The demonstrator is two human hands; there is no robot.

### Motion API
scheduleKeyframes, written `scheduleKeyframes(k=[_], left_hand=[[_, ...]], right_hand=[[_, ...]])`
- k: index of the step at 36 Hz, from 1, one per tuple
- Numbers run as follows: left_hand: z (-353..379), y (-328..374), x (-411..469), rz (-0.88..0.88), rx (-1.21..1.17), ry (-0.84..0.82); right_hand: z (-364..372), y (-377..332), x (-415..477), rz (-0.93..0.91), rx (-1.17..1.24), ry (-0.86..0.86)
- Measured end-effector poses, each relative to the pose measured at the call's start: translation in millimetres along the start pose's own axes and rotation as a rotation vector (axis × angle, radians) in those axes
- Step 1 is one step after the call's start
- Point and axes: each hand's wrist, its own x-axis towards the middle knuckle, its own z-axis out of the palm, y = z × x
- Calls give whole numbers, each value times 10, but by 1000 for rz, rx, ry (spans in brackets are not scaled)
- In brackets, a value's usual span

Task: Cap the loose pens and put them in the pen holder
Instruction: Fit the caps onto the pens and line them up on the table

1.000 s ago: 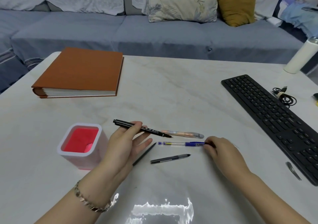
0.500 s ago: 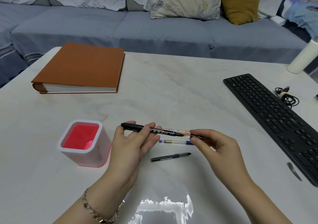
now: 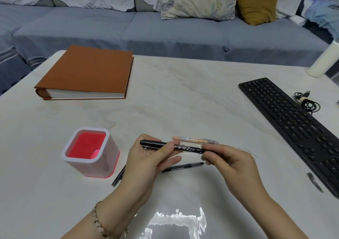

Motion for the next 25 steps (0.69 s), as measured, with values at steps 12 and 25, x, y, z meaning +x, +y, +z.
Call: scheduleKeyframes(k=[12, 25], left_hand=[[-89, -258, -93, 49, 156, -55], [-437, -341, 213, 211, 1289, -172]], right_hand=[[-136, 232, -55, 14, -93, -196], [-172, 510, -50, -113, -697, -209]])
